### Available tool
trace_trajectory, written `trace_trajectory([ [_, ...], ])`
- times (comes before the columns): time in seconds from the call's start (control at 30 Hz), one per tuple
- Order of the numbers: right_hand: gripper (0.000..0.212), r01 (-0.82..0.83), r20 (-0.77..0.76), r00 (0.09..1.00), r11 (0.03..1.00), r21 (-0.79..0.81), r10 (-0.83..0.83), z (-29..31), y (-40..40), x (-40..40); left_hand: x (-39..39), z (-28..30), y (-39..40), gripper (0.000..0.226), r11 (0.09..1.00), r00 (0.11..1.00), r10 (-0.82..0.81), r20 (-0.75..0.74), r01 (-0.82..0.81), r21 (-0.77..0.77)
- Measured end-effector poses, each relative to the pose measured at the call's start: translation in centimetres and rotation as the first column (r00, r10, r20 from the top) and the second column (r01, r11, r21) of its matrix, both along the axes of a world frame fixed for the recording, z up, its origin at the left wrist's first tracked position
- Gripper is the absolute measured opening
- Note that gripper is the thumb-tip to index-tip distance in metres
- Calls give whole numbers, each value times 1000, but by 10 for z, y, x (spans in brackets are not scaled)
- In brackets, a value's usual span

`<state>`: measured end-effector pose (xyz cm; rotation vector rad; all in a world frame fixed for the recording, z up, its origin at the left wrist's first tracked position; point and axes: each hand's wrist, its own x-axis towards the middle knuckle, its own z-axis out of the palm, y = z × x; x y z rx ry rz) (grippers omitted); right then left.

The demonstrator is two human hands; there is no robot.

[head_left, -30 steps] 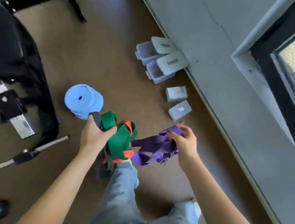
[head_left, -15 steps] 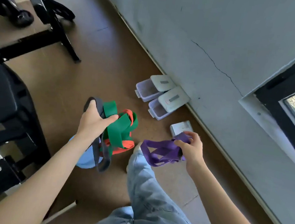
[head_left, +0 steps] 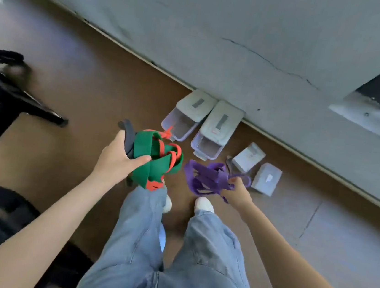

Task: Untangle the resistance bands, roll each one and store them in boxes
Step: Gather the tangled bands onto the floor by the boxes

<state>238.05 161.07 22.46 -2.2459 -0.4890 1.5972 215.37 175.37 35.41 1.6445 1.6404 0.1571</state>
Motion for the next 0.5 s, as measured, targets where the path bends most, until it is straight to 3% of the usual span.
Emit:
trace_trajectory([
  [0.1, 40, 71, 35, 997, 997, -11, -71, -19, 11, -13, 16, -22, 50, 42, 985, 987, -161, -29, 159, -70],
  [0.27, 40, 342, 85, 938, 938, -56, -337, -65, 31, -40, 30, -80, 104, 43, 882, 907, -420, 23, 414, -223],
  [0.37, 42, 479, 112, 877, 870, -116, -468, -98, 36, -51, 30, -117, 119, 44, 827, 871, -490, 40, 479, -294],
  [0.5, 40, 506, 124, 862, 845, -175, -491, -148, 33, -60, 25, -166, 117, 43, 784, 834, -550, 47, 534, -317],
])
